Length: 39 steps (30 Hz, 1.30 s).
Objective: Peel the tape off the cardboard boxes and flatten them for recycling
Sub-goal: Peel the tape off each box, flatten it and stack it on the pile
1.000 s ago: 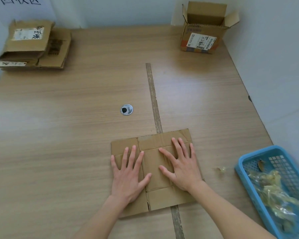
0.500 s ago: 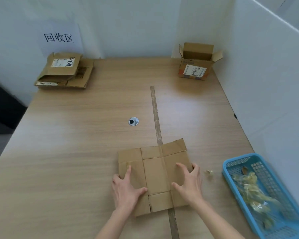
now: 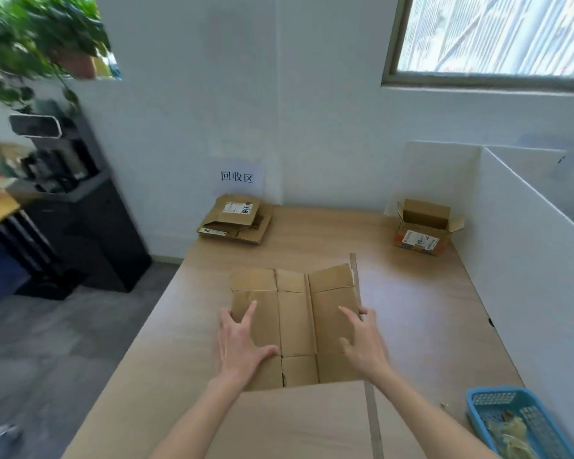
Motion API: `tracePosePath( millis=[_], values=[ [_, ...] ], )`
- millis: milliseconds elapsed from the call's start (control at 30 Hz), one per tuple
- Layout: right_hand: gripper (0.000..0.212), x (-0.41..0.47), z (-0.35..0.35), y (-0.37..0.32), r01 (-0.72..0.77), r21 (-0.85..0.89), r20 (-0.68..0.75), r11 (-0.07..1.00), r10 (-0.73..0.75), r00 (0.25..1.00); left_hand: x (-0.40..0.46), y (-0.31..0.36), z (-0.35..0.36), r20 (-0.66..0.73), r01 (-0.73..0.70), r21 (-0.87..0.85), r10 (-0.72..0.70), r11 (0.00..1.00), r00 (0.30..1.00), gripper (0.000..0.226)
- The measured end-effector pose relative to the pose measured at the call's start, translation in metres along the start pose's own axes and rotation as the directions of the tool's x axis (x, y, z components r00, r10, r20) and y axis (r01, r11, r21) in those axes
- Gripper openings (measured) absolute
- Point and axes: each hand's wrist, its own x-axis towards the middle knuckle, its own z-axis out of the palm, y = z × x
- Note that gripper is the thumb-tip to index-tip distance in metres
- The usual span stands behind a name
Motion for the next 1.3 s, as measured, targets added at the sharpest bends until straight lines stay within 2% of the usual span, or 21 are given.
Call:
tracePosePath(
  millis=[167, 300, 533, 867, 1100, 1300],
  values=[
    [0.061, -0.004, -0.021, -0.135, 0.175, 0.031, -0.074, 0.984, -0.172, 0.982, 0.001, -0.053, -0.129, -0.161, -0.012, -0.04, 0.005, 0.999, 0.987, 0.115],
    [0.059, -0.02, -0.006, -0.239, 0.283, 0.045, -0.114, 0.958, -0.277, 0.954, -0.004, -0.115, -0.22, -0.257, -0.005, -0.011, 0.002, 1.0, 0.966, 0.111],
    [0.057, -0.034, 0.042, -0.379, 0.384, 0.116, -0.116, 0.916, -0.371, 0.921, -0.006, -0.219, -0.326, -0.358, 0.044, 0.041, -0.026, 0.998, 0.933, 0.11],
    [0.057, 0.025, 0.125, -0.49, 0.417, 0.115, -0.106, 0.901, -0.407, 0.907, 0.061, -0.322, -0.377, -0.38, 0.087, 0.076, -0.052, 0.993, 0.923, 0.11],
    [0.058, 0.108, 0.192, -0.527, 0.364, 0.135, -0.093, 0.922, -0.354, 0.931, 0.168, -0.374, -0.374, -0.314, 0.08, 0.136, -0.033, 0.987, 0.949, 0.11],
    [0.059, 0.168, 0.199, -0.535, 0.289, 0.12, -0.085, 0.95, -0.28, 0.956, 0.25, -0.381, -0.363, -0.254, 0.028, 0.136, 0.007, 0.99, 0.967, 0.109]
  ],
)
